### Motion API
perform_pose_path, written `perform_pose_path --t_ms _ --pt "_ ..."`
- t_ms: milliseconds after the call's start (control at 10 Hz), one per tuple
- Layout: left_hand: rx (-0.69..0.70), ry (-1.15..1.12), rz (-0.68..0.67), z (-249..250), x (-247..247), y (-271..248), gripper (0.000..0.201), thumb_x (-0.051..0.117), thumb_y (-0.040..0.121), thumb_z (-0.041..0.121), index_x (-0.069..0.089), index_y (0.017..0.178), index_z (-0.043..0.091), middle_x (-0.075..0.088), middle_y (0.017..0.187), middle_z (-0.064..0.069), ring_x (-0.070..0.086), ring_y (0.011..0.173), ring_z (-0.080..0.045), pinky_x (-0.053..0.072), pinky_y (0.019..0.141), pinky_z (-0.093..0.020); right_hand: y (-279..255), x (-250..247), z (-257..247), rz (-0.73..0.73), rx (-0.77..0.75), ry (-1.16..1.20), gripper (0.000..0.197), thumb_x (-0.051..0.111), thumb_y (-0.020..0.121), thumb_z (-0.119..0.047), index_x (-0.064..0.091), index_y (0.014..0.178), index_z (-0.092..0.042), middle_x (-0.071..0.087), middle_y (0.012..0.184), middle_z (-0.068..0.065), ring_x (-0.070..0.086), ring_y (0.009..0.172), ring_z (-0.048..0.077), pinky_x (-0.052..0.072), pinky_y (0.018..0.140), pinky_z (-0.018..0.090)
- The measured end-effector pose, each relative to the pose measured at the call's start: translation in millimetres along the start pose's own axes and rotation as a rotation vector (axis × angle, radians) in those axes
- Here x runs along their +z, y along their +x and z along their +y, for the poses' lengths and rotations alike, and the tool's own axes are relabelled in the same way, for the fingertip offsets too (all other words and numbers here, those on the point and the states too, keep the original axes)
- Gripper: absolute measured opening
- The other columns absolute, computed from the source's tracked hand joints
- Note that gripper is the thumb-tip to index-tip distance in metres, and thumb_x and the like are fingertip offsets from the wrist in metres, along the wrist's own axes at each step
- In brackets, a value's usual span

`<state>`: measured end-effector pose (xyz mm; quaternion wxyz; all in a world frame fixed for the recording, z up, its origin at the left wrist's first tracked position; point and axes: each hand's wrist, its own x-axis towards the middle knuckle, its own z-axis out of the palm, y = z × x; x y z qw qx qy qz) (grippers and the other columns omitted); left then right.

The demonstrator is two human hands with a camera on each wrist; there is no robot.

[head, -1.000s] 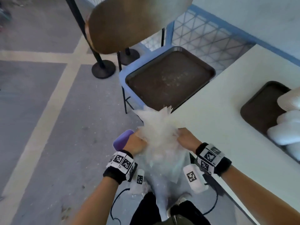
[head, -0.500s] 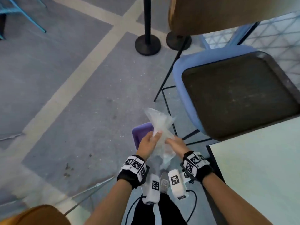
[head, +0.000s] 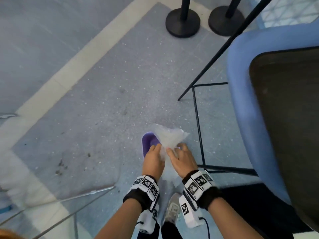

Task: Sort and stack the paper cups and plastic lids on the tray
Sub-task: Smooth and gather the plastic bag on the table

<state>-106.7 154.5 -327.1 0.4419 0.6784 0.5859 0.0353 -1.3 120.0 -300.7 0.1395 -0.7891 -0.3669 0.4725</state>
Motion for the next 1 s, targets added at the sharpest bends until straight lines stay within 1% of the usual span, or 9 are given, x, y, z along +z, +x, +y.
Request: perform_pose_path --t_ms 100,200,400,500,600,700,800,900,1000 --pt "0.019 0.025 0.060 -21.4 14.7 25.7 0.011 0.054 0.085 0.003 0.060 0.092 0.009 0.051 0.090 0.000 0.054 0.076 -0.020 0.033 0.066 -0.018 33.2 23.2 16.2 0.039 -0.069 0.054 0.050 0.034 0.093 -0.046 0.061 0.113 -0.009 0.063 0.109 0.006 0.059 0.102 0.023 0.046 0.088 0.030" --pt "0.026 -0.008 0.091 -44.1 28.2 46.2 0.015 0.056 0.082 -0.003 0.062 0.092 0.006 0.052 0.091 -0.002 0.050 0.072 -0.016 0.040 0.067 -0.022 53.4 42.7 32.7 0.027 -0.067 0.093 0.036 0.037 0.098 -0.034 0.059 0.105 -0.007 0.058 0.087 0.001 0.056 0.080 0.016 0.040 0.066 0.013" --pt "-0.028 0.034 0.075 -98.6 64.2 79.8 0.028 0.056 0.077 -0.006 0.064 0.099 0.009 0.057 0.097 -0.008 0.059 0.080 -0.027 0.048 0.072 -0.034 92.9 91.4 77.1 0.026 -0.055 0.137 0.037 0.041 0.097 -0.029 0.049 0.126 -0.007 0.062 0.117 0.012 0.058 0.110 0.027 0.044 0.092 0.029" --pt "-0.146 0.116 -0.155 -128.4 84.9 94.4 0.051 0.060 0.084 0.009 0.045 0.132 0.013 0.043 0.130 -0.012 0.053 0.112 -0.032 0.041 0.092 -0.032 114.8 121.0 109.0 -0.065 0.065 0.070 0.075 0.053 0.090 -0.038 0.012 0.148 -0.014 0.033 0.149 0.012 0.038 0.135 0.028 0.034 0.109 0.040" --pt "-0.252 0.216 -0.411 -161.9 103.2 98.4 0.091 0.066 0.081 0.030 0.006 0.149 0.018 0.010 0.152 -0.020 0.028 0.137 -0.037 0.031 0.111 -0.039 122.0 146.7 140.5 -0.124 0.258 -0.008 0.101 0.060 0.083 -0.046 -0.014 0.147 -0.022 -0.001 0.158 0.015 0.010 0.145 0.031 0.021 0.116 0.045" --pt "-0.234 0.309 -0.472 -184.5 111.7 97.1 0.087 0.058 0.081 0.037 0.007 0.149 0.017 0.010 0.153 -0.022 0.022 0.141 -0.034 0.027 0.113 -0.038 119.8 157.9 159.4 -0.199 0.293 -0.092 0.091 0.055 0.088 -0.041 -0.013 0.147 -0.026 -0.005 0.158 0.016 0.010 0.146 0.029 0.022 0.114 0.039" --pt "-0.213 0.291 -0.513 -192.5 112.7 91.9 0.070 0.054 0.083 0.021 0.024 0.146 0.014 0.036 0.144 -0.019 0.041 0.130 -0.032 0.033 0.106 -0.032 119.5 160.1 161.4 -0.258 0.267 -0.139 0.079 0.048 0.093 -0.037 -0.009 0.147 -0.029 -0.004 0.158 0.013 0.015 0.145 0.027 0.027 0.112 0.036" --pt "-0.182 0.247 -0.512 -189.2 108.4 86.2 0.063 0.049 0.086 0.011 0.028 0.145 0.020 0.050 0.138 -0.015 0.049 0.124 -0.031 0.036 0.101 -0.033 117.3 156.1 151.1 -0.265 0.232 -0.140 0.074 0.046 0.094 -0.034 -0.004 0.148 -0.029 -0.001 0.158 0.013 0.018 0.144 0.027 0.027 0.111 0.035" --pt "-0.136 0.289 -0.493 -174.0 99.0 80.5 0.061 0.044 0.089 0.008 0.026 0.146 0.021 0.052 0.136 -0.016 0.050 0.123 -0.033 0.037 0.099 -0.035 109.6 145.9 135.5 -0.276 0.205 -0.148 0.071 0.043 0.096 -0.033 -0.005 0.148 -0.027 0.002 0.158 0.013 0.018 0.144 0.027 0.026 0.111 0.034"
